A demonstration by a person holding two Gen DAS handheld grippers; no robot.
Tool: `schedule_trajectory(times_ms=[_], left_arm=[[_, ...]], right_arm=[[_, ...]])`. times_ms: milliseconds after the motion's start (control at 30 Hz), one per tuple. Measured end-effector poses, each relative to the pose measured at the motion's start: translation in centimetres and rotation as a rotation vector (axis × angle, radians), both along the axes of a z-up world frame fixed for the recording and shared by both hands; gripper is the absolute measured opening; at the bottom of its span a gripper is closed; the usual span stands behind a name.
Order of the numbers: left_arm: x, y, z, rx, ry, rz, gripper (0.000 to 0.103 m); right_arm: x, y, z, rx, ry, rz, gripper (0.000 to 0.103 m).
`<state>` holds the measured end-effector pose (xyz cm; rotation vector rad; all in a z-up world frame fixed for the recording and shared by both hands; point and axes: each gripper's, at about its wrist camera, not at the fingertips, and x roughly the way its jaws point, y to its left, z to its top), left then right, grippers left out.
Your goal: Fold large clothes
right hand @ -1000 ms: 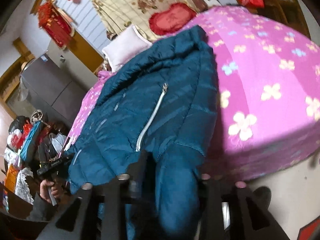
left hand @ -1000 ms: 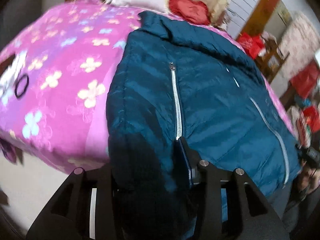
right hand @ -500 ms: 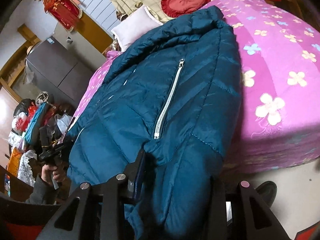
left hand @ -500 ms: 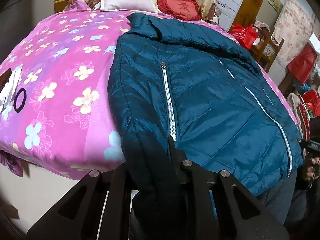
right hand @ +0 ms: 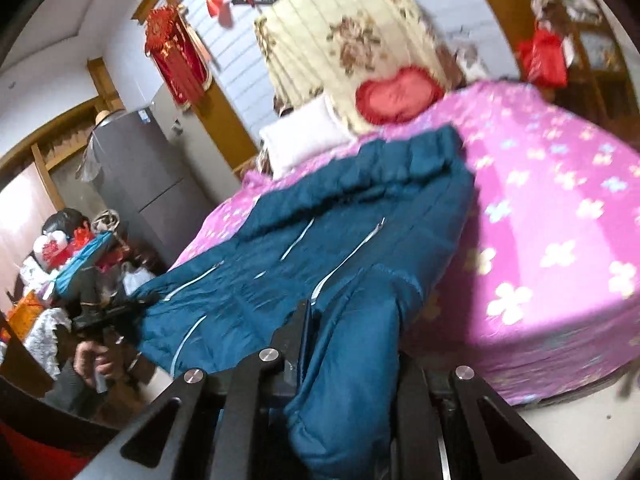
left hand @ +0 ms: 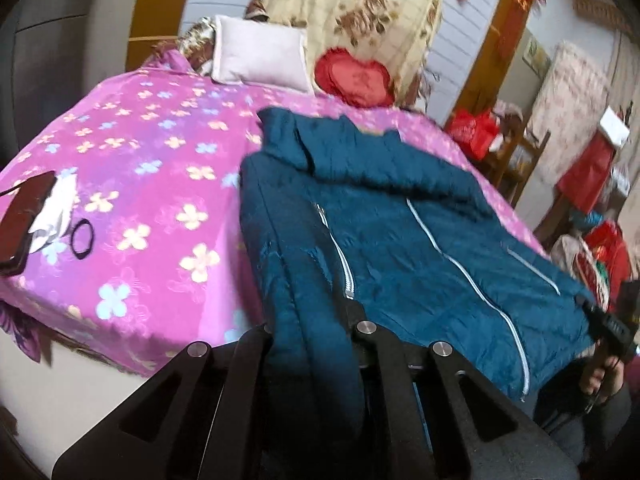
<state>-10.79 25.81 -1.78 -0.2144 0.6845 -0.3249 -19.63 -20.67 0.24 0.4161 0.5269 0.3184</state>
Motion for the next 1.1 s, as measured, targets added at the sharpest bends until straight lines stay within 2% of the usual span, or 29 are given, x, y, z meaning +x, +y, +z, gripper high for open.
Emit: schedule_trajectory(times_ms=[167, 467, 633, 867, 967, 1100], left_arm=[[-2.4, 1.5, 1.9, -0.061, -0.051, 0.025, 0.005], [-7.2, 2.3, 6.7, -0.088, -0.184, -0.019, 0.006], [-7.2, 2.0, 7.2, -0.092, -0.204, -0.03, 0.006], [-4.9, 1.4, 6.5, -0.121, -0.2, 0.02, 0.006], [-3.0, 1.1, 7.0, -0.141, -0.214, 0.05, 0.006], [0.0, 0.1, 8.3, -0.126, -0.231, 0.066, 0.007]], right_arm=[[-3.0, 1.0, 2.0, -0.052, -0.069, -0.03, 0.015], [-7.5, 1.2, 5.7, -0.09, -0.126, -0.047, 0.015], [-8.5, 0.8, 6.6, -0.103, -0.143, -0.057, 0.015], [-4.6, -0.4, 6.5, -0.077, -0.112, -0.082, 0.015], [-1.6, -0.8, 7.5, -0.078, -0.125, -0.097, 0.015], [3.2, -1.2, 8.7, -0.087, -0.132, -0.148, 0.015]])
